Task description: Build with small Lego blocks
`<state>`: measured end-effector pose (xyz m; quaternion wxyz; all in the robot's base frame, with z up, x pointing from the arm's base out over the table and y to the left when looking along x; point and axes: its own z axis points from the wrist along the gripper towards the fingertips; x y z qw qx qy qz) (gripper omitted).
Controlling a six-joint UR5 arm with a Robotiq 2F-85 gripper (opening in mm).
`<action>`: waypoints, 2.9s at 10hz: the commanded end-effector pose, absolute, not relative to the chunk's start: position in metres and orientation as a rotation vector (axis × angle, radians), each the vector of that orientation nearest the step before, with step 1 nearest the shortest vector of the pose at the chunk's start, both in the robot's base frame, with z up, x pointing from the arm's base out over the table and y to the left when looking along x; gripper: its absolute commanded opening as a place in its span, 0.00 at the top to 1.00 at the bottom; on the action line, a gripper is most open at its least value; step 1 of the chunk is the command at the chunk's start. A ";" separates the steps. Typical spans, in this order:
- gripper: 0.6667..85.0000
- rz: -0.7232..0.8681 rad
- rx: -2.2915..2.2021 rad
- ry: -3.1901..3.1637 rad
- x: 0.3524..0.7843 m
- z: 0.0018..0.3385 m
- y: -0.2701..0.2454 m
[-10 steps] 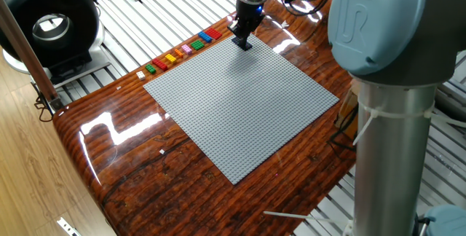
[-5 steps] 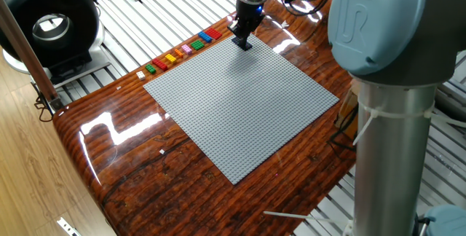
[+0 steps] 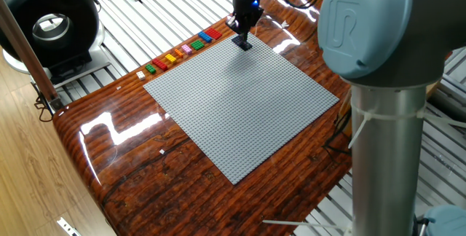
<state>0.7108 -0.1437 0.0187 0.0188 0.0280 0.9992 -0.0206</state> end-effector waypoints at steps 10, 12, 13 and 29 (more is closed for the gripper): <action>1.00 0.015 0.043 3.063 0.722 0.010 -0.136; 1.00 -0.025 0.025 3.135 0.704 0.020 -0.145; 1.00 -0.037 0.011 3.158 0.700 0.023 -0.151; 0.57 0.009 -0.095 3.138 0.763 0.060 -0.125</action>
